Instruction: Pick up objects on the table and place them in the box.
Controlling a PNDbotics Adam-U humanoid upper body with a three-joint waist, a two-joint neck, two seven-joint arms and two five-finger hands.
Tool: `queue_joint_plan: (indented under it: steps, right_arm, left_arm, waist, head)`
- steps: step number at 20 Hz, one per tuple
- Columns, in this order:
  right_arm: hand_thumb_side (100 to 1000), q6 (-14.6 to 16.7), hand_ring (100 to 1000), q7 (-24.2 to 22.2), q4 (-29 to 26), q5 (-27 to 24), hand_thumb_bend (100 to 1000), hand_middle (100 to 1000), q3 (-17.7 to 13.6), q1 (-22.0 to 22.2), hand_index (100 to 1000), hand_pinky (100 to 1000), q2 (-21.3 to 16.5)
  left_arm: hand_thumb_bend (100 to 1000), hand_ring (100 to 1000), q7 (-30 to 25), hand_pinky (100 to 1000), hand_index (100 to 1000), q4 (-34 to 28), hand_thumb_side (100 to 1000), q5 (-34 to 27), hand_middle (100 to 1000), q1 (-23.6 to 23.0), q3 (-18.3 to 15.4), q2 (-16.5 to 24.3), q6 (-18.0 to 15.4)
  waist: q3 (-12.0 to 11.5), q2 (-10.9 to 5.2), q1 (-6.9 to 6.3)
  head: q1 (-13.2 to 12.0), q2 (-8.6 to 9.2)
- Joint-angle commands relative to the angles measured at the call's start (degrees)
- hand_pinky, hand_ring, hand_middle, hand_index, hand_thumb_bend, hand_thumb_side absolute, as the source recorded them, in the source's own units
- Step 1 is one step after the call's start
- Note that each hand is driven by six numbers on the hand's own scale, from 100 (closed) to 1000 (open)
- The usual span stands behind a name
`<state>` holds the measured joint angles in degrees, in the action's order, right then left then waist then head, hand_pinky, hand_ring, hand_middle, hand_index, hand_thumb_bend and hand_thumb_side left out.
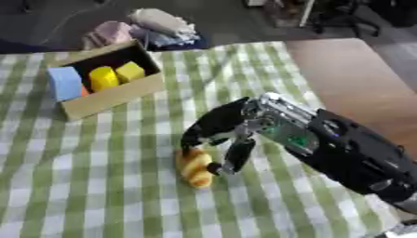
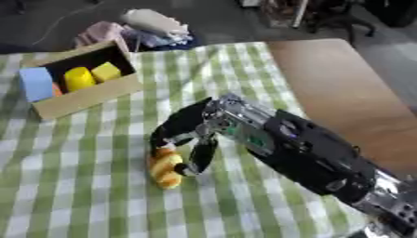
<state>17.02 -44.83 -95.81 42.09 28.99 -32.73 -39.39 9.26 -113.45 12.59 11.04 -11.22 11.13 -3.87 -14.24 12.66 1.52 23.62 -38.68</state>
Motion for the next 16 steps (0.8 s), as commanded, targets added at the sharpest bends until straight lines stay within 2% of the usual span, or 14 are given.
queue_joint_plan:
  steps: [1,2,9,11,12,13,16]
  right_arm:
    - [307,0.32,887,2.36,0.96,1.51,100,854,-0.79,-0.5,750,895,-0.11]
    - [298,0.35,862,3.26,1.21,1.7,100,816,-1.01,-0.56,682,879,0.09]
    - [265,-0.59,786,9.53,1.09,-0.71,100,699,-3.31,-1.09,449,827,-0.07]
    - [257,-0.98,773,11.31,1.22,-1.65,100,684,-3.45,-1.23,415,818,-0.57]
    - [333,-1.16,767,12.11,1.27,-2.27,100,679,-3.46,-1.34,404,815,-0.86]
    - [255,-1.35,765,12.72,1.26,-2.96,100,678,-3.44,-1.6,402,815,-1.25]
    - [247,-2.26,760,13.22,0.63,-5.33,100,672,-4.0,-3.25,398,810,-2.66]
  left_arm:
    - [227,564,-0.2,711,815,-1.14,656,-0.04,620,0.4,-0.5,0.87,-0.09]
    - [227,565,-0.19,711,815,-1.14,656,-0.04,620,0.4,-0.52,0.87,-0.1]
    - [225,564,-0.15,713,815,-1.14,658,-0.06,621,0.37,-0.6,0.9,-0.11]
    - [225,564,-0.14,713,815,-1.14,659,-0.08,621,0.36,-0.62,0.92,-0.1]
    - [225,564,-0.12,713,815,-1.14,659,-0.09,621,0.36,-0.64,0.94,-0.1]
    - [225,564,-0.11,713,815,-1.14,659,-0.1,621,0.34,-0.65,0.96,-0.1]
    - [225,564,-0.11,714,815,-1.14,658,-0.18,621,0.34,-0.64,1.06,-0.21]
  waist:
    - [-0.08,0.07,-0.78]
    - [-0.08,0.07,-0.79]
    - [0.07,0.01,-0.8]
    - [0.07,-0.02,-0.77]
    - [0.07,-0.04,-0.76]
    - [0.06,-0.07,-0.74]
    - [0.01,-0.16,-0.72]
  head:
    - [0.1,0.8]
    - [0.09,0.82]
    - [0.03,1.0]
    - [0.02,1.06]
    - [0.01,1.09]
    - [0.02,1.09]
    - [0.01,1.05]
